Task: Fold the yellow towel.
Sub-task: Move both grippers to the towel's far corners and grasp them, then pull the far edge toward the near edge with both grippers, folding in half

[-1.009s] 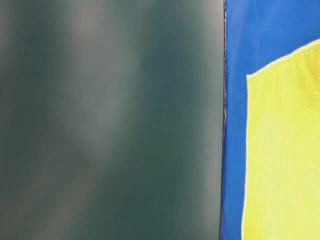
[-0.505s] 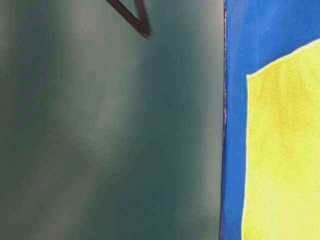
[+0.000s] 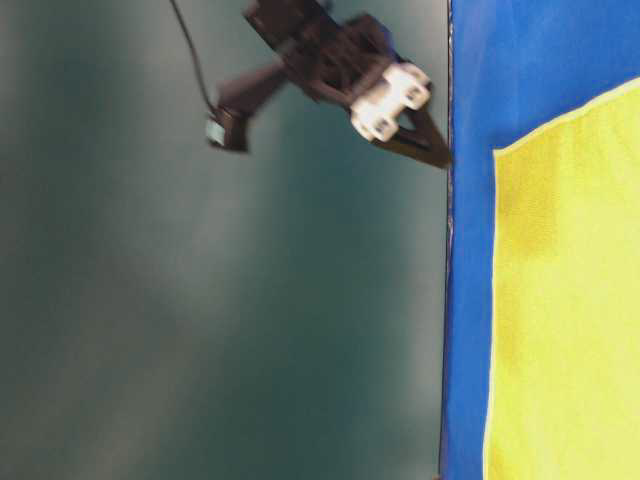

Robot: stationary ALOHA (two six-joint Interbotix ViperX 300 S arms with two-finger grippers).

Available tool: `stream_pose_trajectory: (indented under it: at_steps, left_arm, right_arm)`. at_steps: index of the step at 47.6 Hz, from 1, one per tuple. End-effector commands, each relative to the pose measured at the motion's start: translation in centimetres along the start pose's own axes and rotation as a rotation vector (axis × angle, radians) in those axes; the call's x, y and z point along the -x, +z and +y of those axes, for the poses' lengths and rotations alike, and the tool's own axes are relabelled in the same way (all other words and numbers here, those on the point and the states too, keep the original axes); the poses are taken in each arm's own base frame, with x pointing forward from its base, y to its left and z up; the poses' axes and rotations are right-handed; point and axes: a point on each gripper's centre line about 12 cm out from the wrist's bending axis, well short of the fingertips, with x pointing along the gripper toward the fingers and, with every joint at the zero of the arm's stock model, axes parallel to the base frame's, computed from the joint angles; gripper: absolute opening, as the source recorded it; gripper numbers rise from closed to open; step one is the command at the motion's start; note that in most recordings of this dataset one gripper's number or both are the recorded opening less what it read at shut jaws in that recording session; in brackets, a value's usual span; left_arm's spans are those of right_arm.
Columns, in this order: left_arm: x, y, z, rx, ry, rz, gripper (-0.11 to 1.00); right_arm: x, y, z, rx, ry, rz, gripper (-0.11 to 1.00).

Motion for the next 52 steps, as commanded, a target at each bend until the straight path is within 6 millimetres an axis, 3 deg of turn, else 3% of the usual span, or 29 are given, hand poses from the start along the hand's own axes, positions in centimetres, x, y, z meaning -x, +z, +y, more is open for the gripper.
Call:
stream_pose_trajectory:
  at_steps: [1,9,22,26,30,34,38,52]
  left_arm:
    - [-1.4,0.2,0.9,-0.002,0.027,-0.001,0.83]
    - [-2.8,-0.9,2.0,-0.003,0.058,0.055,0.83]
    - [-4.0,-2.1,2.0,-0.044,0.050,0.123,0.76]
    - [-4.0,-2.5,2.0,-0.048,0.043,0.158,0.67]
    - [-4.0,-2.7,1.9,-0.063,0.037,0.181,0.43]
    - [-3.9,-2.8,1.6,-0.095,0.027,0.188,0.20]
    - [-3.8,-2.9,1.6,-0.102,0.026,0.189,0.02]
    - [-3.0,-1.5,1.7,-0.107,0.029,0.159,0.01]
  right_arm:
    - [-0.9,0.8,-0.6,-0.004,-0.011,-0.012,0.55]
    - [-2.5,-0.7,-1.1,-0.011,-0.018,0.035,0.55]
    - [-2.8,-1.4,-1.4,-0.015,-0.022,0.052,0.54]
    - [-2.8,-1.5,-1.3,0.000,-0.020,0.060,0.48]
    - [-2.8,-1.5,-1.1,0.018,-0.014,0.060,0.31]
    - [-2.8,-1.4,-1.0,0.022,-0.012,0.058,0.07]
    - [-2.8,-1.4,-0.9,0.021,-0.011,0.058,0.03]
    - [-1.2,0.2,-1.0,0.009,-0.017,0.004,0.03]
